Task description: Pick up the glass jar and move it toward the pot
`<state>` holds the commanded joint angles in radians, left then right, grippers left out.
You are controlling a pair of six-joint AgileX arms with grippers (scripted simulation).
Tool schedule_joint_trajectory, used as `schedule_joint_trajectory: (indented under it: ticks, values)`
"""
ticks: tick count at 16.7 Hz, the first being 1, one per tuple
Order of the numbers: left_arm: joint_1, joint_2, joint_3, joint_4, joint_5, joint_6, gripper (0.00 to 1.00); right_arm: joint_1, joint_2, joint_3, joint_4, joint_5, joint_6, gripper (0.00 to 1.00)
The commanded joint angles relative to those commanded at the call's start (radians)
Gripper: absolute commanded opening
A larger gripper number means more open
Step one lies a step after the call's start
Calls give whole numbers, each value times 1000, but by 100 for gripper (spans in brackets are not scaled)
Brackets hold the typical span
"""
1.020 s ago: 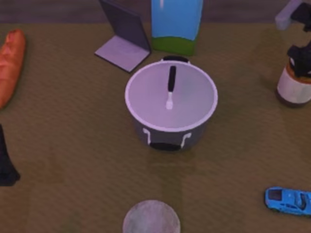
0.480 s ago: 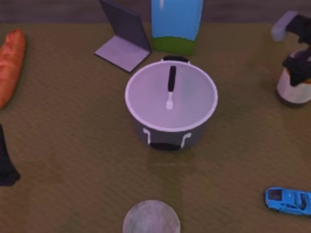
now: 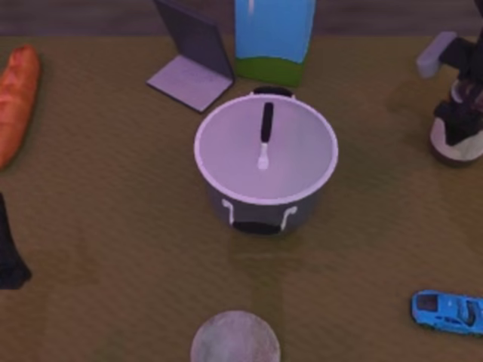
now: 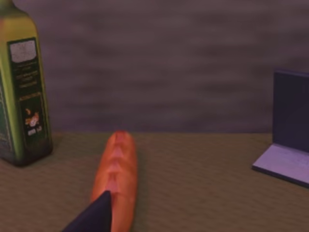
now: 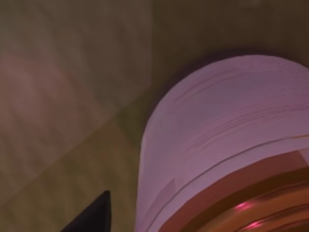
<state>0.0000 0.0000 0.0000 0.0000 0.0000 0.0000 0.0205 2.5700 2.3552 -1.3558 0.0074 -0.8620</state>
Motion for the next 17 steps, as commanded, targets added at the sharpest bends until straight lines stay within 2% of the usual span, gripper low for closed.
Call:
schedule_joint_trajectory:
  ticks: [13,17]
  values:
    - [0,0,0,0,0,0,100,0,0,0,0,0,0,2]
    - [0,0,0,0,0,0,100,0,0,0,0,0,0,0]
